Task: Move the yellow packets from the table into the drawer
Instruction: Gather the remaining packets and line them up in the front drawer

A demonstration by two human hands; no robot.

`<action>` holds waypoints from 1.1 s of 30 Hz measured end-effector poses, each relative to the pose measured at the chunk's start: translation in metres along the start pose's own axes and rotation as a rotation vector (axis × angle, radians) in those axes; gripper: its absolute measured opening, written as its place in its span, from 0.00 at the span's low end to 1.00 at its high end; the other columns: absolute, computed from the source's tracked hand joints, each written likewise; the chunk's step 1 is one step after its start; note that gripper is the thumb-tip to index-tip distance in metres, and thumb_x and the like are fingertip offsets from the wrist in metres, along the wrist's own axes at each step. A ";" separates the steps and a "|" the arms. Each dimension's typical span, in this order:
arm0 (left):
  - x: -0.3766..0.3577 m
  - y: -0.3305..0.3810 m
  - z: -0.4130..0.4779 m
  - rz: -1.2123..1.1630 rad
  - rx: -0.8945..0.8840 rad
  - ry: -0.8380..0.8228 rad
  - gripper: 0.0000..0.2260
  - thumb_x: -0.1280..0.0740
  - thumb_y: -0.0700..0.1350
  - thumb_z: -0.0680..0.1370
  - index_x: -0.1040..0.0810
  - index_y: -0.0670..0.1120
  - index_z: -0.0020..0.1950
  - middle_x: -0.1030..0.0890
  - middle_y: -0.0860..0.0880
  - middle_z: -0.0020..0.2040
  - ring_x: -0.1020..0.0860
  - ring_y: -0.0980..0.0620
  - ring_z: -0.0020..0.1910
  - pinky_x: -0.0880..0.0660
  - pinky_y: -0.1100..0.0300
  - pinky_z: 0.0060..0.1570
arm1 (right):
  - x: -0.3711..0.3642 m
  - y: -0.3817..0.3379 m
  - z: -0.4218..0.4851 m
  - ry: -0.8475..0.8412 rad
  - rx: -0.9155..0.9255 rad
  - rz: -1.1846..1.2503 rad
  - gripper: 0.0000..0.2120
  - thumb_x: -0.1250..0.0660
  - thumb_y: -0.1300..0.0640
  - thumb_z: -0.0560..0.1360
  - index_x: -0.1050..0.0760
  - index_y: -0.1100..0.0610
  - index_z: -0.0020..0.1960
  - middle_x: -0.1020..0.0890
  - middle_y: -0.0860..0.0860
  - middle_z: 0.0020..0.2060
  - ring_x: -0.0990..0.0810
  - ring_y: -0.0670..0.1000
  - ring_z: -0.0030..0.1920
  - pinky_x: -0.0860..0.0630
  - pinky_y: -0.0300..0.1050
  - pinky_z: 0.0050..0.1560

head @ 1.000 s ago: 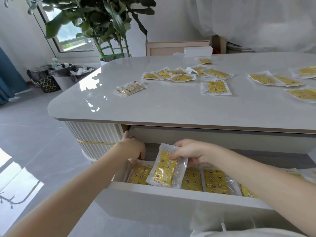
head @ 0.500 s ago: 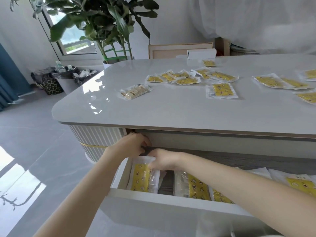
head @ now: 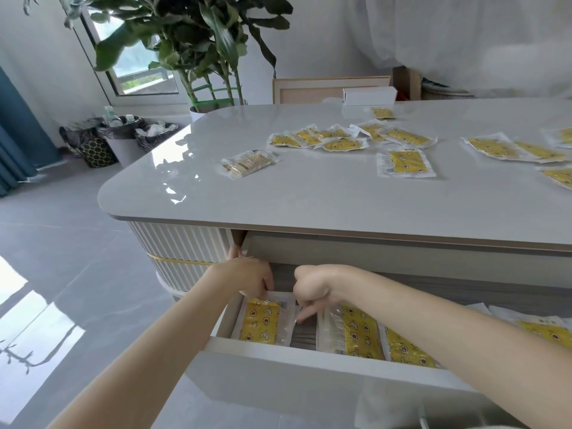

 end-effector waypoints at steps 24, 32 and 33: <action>0.003 -0.001 -0.007 -0.179 -0.077 0.058 0.21 0.27 0.44 0.72 0.23 0.55 0.64 0.21 0.56 0.61 0.28 0.56 0.64 0.52 0.43 0.70 | 0.002 0.015 -0.017 -0.043 -0.002 0.217 0.21 0.49 0.76 0.75 0.37 0.71 0.68 0.33 0.65 0.70 0.29 0.58 0.69 0.28 0.50 0.67; 0.019 0.002 -0.027 -0.092 -0.023 0.212 0.18 0.35 0.46 0.78 0.28 0.55 0.68 0.24 0.57 0.62 0.29 0.53 0.63 0.43 0.50 0.67 | 0.026 -0.014 -0.075 -0.045 0.193 -0.199 0.23 0.40 0.62 0.80 0.38 0.60 0.74 0.27 0.56 0.68 0.23 0.56 0.63 0.24 0.49 0.62; 0.020 0.003 -0.032 -0.142 -0.040 0.198 0.17 0.35 0.45 0.78 0.27 0.54 0.68 0.23 0.56 0.62 0.27 0.54 0.62 0.39 0.54 0.65 | 0.029 -0.016 -0.084 -0.041 0.206 -0.268 0.23 0.40 0.60 0.80 0.37 0.58 0.74 0.26 0.55 0.67 0.22 0.54 0.62 0.24 0.48 0.61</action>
Point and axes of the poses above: each hand's wrist, its own z-axis towards the middle knuckle, its own x-axis out of the back of the hand, y = z × x, the point moved 6 cm from there along z, towards the middle knuckle
